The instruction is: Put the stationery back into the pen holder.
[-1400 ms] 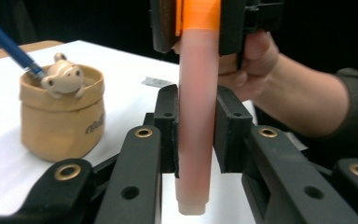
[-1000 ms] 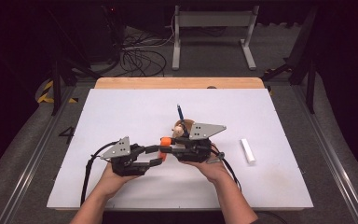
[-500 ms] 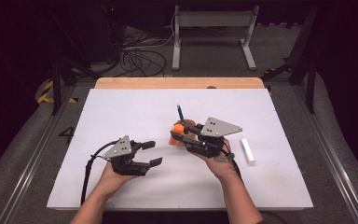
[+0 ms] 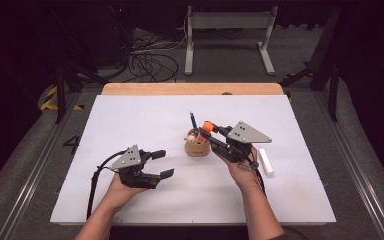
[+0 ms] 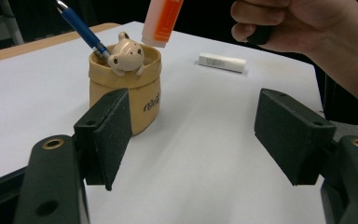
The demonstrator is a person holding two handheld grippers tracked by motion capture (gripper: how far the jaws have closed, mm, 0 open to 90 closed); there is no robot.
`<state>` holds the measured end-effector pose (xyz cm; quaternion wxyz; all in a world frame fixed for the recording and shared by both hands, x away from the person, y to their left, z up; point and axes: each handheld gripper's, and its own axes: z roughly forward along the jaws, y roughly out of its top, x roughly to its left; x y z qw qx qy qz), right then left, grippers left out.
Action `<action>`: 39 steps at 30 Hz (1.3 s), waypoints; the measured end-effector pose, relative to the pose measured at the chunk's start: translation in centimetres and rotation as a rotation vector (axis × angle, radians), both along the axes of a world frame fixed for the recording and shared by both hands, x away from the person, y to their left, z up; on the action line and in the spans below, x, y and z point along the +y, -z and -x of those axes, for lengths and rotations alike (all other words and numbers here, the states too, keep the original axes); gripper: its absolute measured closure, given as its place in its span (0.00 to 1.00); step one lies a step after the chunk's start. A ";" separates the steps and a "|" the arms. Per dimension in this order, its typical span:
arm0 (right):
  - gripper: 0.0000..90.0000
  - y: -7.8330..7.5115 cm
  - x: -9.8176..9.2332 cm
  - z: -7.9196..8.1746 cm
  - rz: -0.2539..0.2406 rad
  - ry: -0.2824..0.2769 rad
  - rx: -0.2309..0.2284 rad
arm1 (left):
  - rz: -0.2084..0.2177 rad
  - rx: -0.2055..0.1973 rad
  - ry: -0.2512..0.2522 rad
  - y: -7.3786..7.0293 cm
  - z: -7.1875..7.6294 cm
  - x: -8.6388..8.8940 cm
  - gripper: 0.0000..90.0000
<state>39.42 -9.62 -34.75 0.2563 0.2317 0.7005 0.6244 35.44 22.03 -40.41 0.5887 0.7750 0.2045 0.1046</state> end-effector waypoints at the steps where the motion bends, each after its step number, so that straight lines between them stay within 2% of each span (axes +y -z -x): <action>1: 0.78 0.2 -0.1 -0.1 -0.004 0.015 0.004 | -0.001 0.000 0.000 0.0 0.0 0.0 0.31; 8: 0.78 1.7 -0.3 -1.0 0.006 0.090 0.000 | 0.000 0.001 -0.005 -0.1 0.0 0.0 0.28; 16: 0.78 3.4 -0.2 -1.7 -0.015 0.136 -0.002 | -0.003 0.005 -0.009 -0.2 0.0 0.1 0.26; 19: 0.78 4.0 -0.1 -2.0 -0.023 0.141 0.003 | -0.008 0.000 -0.011 -0.2 0.0 0.1 0.25; 29: 0.78 5.5 0.7 -2.6 -0.001 0.138 0.014 | -0.003 0.000 -0.014 -0.2 0.0 0.0 0.24; 39: 0.78 6.5 1.1 -3.4 -0.007 0.129 0.066 | -0.002 -0.001 -0.014 -0.2 0.0 0.0 0.24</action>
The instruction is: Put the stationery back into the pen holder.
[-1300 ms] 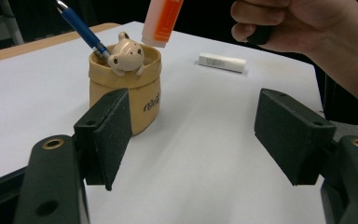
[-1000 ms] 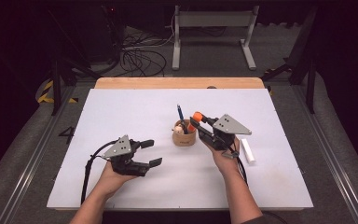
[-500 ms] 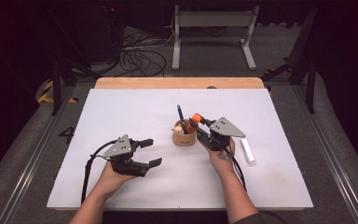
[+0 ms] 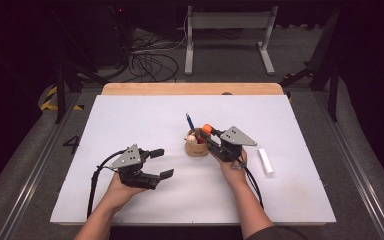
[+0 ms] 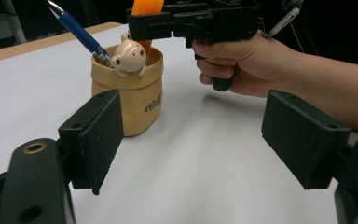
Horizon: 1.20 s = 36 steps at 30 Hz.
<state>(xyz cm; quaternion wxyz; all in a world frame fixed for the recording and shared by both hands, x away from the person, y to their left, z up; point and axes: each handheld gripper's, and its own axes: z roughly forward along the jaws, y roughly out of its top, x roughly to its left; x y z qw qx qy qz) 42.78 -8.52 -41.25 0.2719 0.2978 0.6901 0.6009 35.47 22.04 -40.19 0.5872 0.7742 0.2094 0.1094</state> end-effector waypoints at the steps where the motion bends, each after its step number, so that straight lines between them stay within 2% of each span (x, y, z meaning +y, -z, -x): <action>1: 0.78 0.1 0.0 -0.1 -0.001 0.000 0.007 | 0.000 0.000 0.000 0.0 0.0 0.0 0.24; 8: 0.78 0.5 0.1 -0.7 -0.028 -0.008 0.040 | -0.003 0.001 0.005 0.0 0.0 -0.1 0.24; 29: 0.78 0.6 1.0 -1.9 -0.027 0.000 0.066 | -0.004 0.000 0.004 0.0 0.0 0.0 0.24; 36: 0.73 0.7 0.9 -2.1 -0.015 0.002 0.090 | 0.004 0.005 0.003 0.0 0.1 0.1 0.24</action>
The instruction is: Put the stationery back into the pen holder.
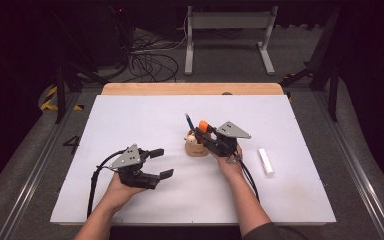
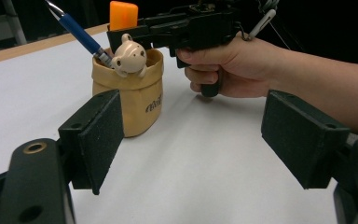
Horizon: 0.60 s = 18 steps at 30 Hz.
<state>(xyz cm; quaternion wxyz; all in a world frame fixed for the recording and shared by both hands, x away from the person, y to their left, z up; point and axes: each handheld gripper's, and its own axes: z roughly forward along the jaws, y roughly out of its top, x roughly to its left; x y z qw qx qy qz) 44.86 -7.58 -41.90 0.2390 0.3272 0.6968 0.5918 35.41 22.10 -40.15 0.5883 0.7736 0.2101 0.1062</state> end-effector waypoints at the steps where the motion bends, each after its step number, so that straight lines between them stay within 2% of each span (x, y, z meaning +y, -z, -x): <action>1: 0.72 0.0 0.0 0.0 0.002 0.004 -0.001 | 0.000 -0.003 -0.001 0.0 0.0 0.0 0.24; 10: 0.67 -0.5 -0.4 0.4 0.002 0.010 -0.004 | 0.003 -0.007 -0.002 -0.1 0.0 0.1 0.24; 18: 0.57 -1.2 -1.0 0.8 0.012 0.017 -0.009 | 0.004 -0.007 -0.009 -0.3 0.1 0.2 0.24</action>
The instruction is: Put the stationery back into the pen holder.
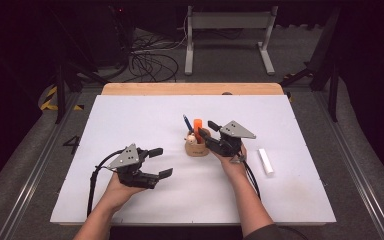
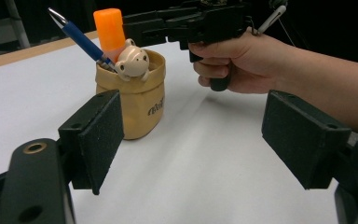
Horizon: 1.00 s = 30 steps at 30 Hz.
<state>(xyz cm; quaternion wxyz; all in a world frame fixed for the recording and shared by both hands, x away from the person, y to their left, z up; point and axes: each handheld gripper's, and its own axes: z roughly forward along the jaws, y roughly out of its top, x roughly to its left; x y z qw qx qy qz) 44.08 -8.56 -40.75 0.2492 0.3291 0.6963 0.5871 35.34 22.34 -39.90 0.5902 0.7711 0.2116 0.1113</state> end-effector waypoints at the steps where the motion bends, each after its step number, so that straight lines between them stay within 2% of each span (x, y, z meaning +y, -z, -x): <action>1: 0.55 -0.1 -0.1 0.1 0.006 0.004 -0.004 | 0.000 0.000 -0.001 0.0 0.0 0.0 0.24; 7: 0.45 -0.6 -0.6 0.7 0.031 0.006 0.004 | -0.001 -0.001 -0.005 -0.1 0.0 0.1 0.23; 17: 0.27 -1.6 -1.5 1.7 0.033 0.004 0.003 | 0.001 -0.008 -0.016 -0.5 0.1 0.3 0.21; 30: 0.13 -2.5 -2.8 3.3 0.066 0.005 -0.003 | 0.003 -0.019 -0.038 -0.9 0.2 0.8 0.17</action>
